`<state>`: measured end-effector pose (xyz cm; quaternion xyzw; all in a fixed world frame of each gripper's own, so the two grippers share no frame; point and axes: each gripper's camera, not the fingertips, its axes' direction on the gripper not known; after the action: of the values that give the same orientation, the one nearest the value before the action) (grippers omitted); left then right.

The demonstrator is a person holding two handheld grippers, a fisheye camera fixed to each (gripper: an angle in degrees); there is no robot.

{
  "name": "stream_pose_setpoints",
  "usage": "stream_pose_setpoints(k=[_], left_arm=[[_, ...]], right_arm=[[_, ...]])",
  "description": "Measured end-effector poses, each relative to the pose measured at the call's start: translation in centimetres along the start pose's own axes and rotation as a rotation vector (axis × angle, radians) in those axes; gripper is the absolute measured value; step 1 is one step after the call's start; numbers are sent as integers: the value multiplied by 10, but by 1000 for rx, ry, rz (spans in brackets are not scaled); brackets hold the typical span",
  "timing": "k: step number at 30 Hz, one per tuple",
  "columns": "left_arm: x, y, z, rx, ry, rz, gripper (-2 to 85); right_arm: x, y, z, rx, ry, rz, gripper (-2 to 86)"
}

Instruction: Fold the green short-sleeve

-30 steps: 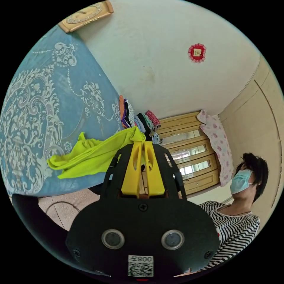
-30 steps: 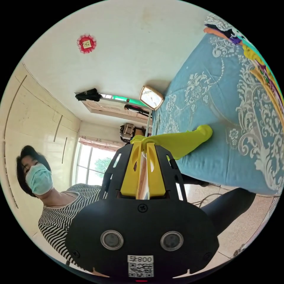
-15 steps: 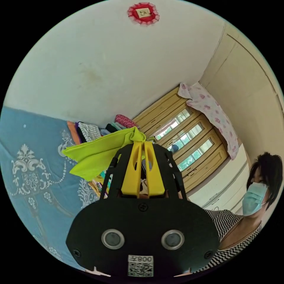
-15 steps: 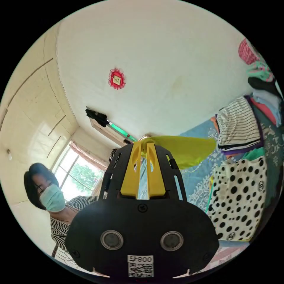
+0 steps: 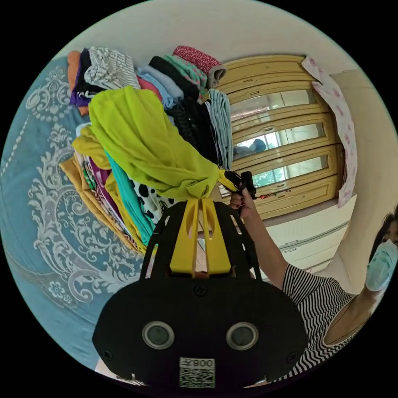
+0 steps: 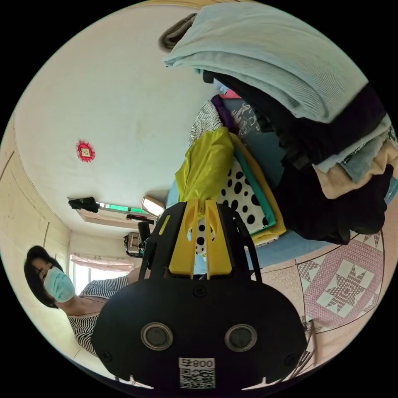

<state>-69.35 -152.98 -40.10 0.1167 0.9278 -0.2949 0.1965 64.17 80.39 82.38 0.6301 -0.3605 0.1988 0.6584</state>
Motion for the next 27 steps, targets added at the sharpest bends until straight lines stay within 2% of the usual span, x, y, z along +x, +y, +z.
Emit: stream_pose_setpoints(k=[7, 12, 19, 24, 27], left_arm=[[0, -18, 83, -72, -52, 36, 16], [-24, -26, 136, -123, -158, -5, 18], [-37, -25, 161, -123, -145, -27, 20], [-30, -24, 154, -80, -155, -8, 8], [-13, -31, 154, -29, -181, 73, 4]], right_arm=[[15, -2, -30, -32, 68, -54, 23], [48, 8, -20, -55, 90, 22, 23], [68, 33, -29, 78, -2, 58, 19], [53, 59, -45, 213, 99, 67, 7], [15, 74, -37, 272, 152, -24, 3]])
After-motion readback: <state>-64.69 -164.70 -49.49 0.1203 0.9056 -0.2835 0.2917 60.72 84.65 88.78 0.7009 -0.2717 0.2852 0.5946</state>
